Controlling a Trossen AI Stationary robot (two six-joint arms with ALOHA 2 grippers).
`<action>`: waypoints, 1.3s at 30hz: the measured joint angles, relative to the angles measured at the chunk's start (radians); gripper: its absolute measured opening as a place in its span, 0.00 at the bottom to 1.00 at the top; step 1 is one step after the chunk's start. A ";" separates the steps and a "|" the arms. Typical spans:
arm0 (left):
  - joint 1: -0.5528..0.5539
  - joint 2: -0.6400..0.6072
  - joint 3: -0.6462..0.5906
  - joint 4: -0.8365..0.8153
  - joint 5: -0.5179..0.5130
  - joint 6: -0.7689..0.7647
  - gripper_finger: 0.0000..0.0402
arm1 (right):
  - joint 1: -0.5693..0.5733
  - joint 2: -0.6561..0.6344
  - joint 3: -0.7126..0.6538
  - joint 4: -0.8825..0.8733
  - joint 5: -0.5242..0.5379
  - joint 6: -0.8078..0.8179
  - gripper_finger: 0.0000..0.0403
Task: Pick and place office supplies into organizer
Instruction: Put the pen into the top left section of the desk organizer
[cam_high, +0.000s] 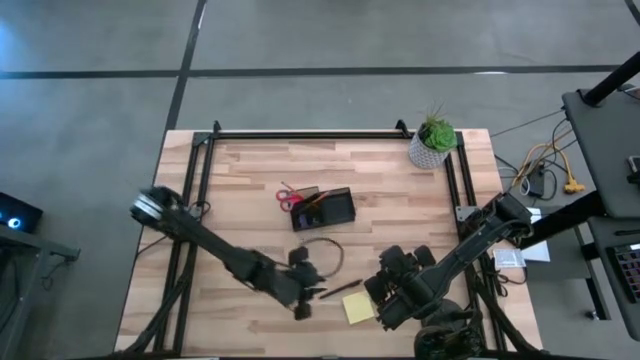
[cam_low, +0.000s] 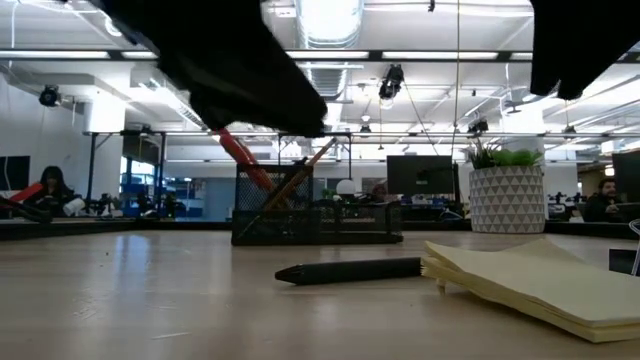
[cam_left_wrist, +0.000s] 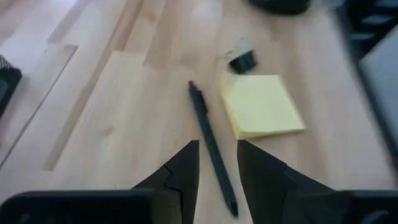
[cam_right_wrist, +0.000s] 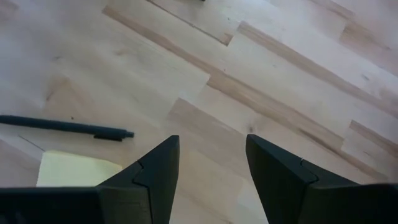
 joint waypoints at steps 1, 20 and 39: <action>-0.004 0.039 0.050 -0.055 -0.022 -0.019 0.23 | 0.001 0.000 0.000 0.000 -0.009 0.004 0.45; -0.025 0.237 0.230 -0.242 -0.003 -0.159 0.43 | 0.103 0.000 0.000 -0.007 -0.020 0.127 0.45; -0.013 0.333 0.238 -0.262 0.056 -0.081 0.04 | 0.121 0.000 0.000 -0.007 -0.020 0.168 0.45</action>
